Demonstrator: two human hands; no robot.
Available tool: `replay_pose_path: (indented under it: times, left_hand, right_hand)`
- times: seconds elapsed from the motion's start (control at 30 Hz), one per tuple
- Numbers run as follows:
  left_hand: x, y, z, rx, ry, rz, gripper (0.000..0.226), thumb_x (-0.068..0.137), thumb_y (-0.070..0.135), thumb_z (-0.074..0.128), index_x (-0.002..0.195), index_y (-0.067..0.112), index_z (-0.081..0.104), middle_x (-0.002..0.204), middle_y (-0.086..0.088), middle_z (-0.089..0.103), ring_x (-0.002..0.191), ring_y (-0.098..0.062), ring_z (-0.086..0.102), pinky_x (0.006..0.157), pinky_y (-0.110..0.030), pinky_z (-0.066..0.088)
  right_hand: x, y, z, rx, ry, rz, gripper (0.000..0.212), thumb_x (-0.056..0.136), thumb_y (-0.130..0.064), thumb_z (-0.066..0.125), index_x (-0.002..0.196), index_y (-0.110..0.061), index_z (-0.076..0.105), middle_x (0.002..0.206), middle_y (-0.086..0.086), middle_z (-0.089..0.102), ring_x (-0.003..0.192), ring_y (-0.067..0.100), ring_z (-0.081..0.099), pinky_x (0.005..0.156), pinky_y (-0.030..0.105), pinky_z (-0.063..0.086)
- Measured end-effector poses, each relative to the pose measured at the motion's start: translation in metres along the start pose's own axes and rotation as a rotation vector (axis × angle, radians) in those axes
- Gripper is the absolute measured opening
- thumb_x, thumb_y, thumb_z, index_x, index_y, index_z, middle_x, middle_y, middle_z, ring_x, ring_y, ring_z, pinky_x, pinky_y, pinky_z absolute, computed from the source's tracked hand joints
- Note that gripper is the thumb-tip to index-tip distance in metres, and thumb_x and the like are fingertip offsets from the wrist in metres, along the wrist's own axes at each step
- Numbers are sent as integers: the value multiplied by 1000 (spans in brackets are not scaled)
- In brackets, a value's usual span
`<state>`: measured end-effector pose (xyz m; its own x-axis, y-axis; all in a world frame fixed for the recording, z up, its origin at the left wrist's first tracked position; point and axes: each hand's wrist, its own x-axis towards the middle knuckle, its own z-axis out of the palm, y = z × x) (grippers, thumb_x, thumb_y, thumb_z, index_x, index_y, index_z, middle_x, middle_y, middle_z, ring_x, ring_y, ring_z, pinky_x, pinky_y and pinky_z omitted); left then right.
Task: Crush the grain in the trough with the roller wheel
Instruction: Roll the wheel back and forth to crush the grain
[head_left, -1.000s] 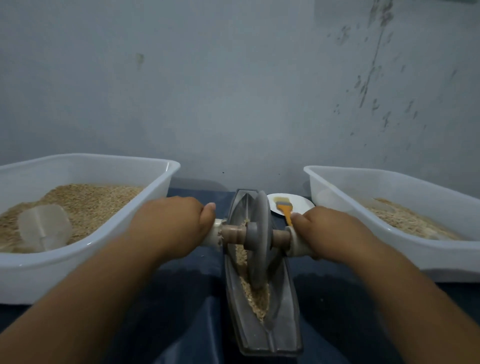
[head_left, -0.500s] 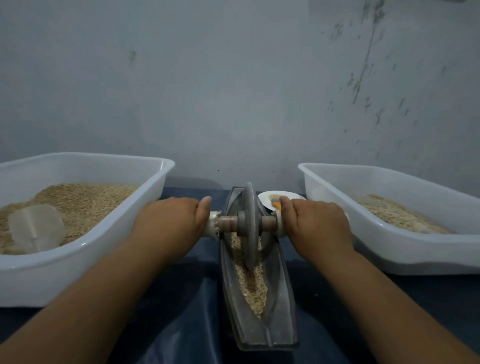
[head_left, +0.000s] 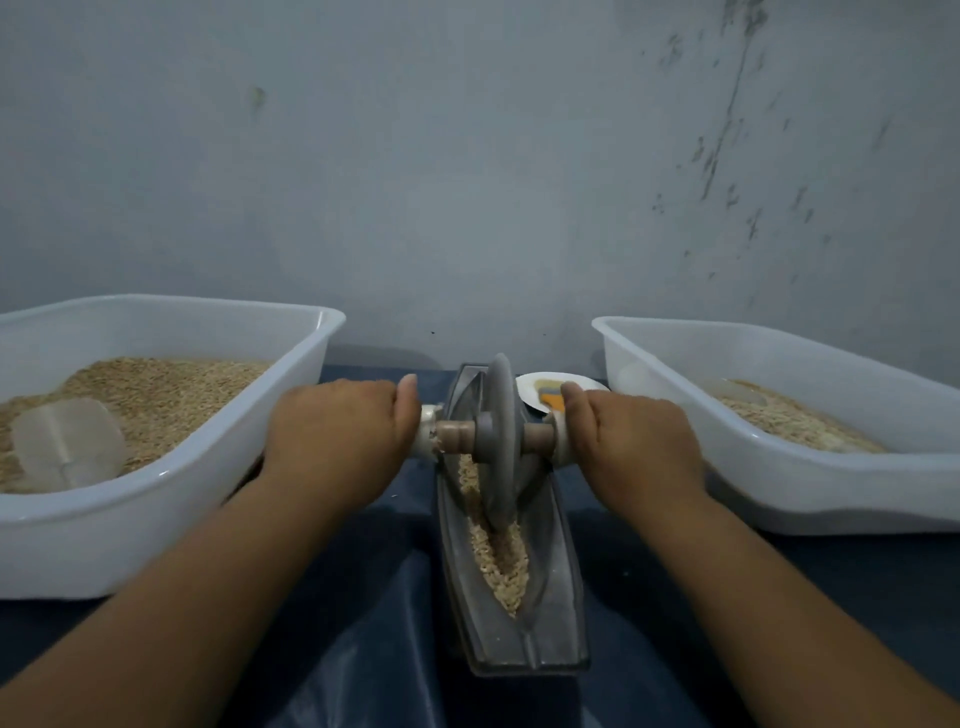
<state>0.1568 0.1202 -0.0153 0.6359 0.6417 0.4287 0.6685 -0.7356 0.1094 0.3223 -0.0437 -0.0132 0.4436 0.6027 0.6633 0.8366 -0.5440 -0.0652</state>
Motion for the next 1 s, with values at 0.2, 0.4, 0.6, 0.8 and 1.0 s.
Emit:
replay_pose_path:
  times: [0.2, 0.4, 0.6, 0.8, 1.0]
  left_hand:
    - [7, 0, -3, -49, 76, 45, 26, 99, 38, 34, 103, 19, 51, 74, 4, 47, 68, -15, 50, 64, -32, 48]
    - [1, 0, -26, -1, -49, 134, 49, 99, 46, 26, 65, 20, 49, 61, -1, 53, 59, -14, 53, 69, -36, 51]
    - [-2, 1, -2, 168, 155, 230, 16, 93, 28, 54, 103, 21, 44, 64, 5, 34, 57, -18, 47, 53, -31, 46]
    - [3, -1, 0, 53, 169, 160, 43, 100, 43, 16, 76, 25, 46, 68, 7, 51, 65, -16, 54, 70, -35, 48]
    - [-1, -5, -37, -173, -199, 178, 48, 97, 53, 31, 72, 24, 60, 69, 2, 60, 67, -13, 57, 65, -30, 45]
  right_hand:
    - [12, 4, -7, -35, -285, 31, 42, 105, -39, 25, 82, -21, 54, 80, 3, 60, 76, 28, 55, 65, 35, 37]
    - [10, 16, -34, 296, -720, 259, 52, 102, -44, 29, 79, -11, 62, 52, 5, 67, 46, 17, 58, 62, 31, 48]
    - [1, 6, 1, 7, -109, 62, 39, 105, -33, 34, 77, -17, 56, 70, 7, 60, 72, 35, 58, 65, 38, 44]
    - [7, 3, 2, -87, -115, -90, 36, 105, -35, 32, 89, -20, 61, 83, 8, 66, 78, 34, 61, 63, 37, 34]
    - [10, 15, -28, 307, -606, 139, 59, 97, -64, 26, 82, -23, 66, 77, -1, 71, 81, 20, 63, 77, 35, 46]
